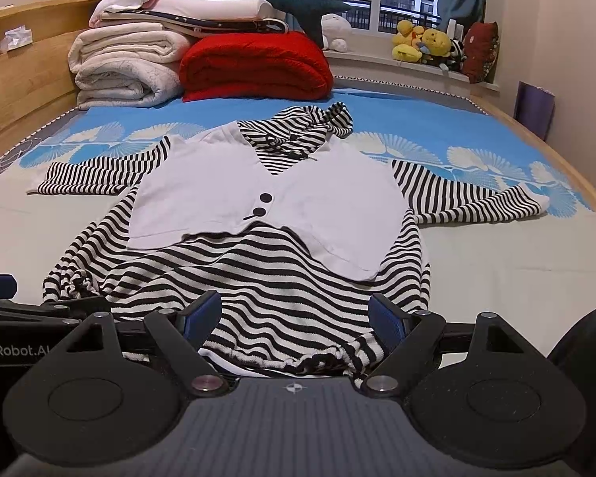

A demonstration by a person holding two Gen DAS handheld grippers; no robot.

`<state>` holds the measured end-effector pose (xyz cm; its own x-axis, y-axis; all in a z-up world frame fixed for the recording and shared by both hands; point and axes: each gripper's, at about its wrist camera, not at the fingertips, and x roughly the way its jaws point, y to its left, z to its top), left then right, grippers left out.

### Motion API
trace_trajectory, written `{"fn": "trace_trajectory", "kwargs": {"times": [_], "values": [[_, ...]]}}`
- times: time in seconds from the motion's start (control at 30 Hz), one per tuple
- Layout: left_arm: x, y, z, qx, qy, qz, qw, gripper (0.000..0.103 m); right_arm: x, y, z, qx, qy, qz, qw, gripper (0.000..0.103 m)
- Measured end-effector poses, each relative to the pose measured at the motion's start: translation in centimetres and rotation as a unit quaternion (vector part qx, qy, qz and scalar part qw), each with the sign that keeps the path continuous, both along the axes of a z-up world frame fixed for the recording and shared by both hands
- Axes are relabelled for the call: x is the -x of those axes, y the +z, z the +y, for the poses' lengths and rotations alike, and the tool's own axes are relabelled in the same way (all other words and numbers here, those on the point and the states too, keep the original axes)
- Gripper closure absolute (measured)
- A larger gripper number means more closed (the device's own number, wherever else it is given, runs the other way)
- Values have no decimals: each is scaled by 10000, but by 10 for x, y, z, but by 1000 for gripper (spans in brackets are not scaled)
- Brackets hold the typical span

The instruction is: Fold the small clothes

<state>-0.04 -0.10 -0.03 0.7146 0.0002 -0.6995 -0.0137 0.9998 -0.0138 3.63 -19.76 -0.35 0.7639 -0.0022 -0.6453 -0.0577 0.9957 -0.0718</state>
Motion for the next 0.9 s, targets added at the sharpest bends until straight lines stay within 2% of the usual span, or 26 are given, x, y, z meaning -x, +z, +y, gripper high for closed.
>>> {"fn": "trace_trajectory", "kwargs": {"times": [0.9], "values": [[-1,0,0,8,10,0,10000,1,0,-1,-3,7,-35,-32,10000,21]]}}
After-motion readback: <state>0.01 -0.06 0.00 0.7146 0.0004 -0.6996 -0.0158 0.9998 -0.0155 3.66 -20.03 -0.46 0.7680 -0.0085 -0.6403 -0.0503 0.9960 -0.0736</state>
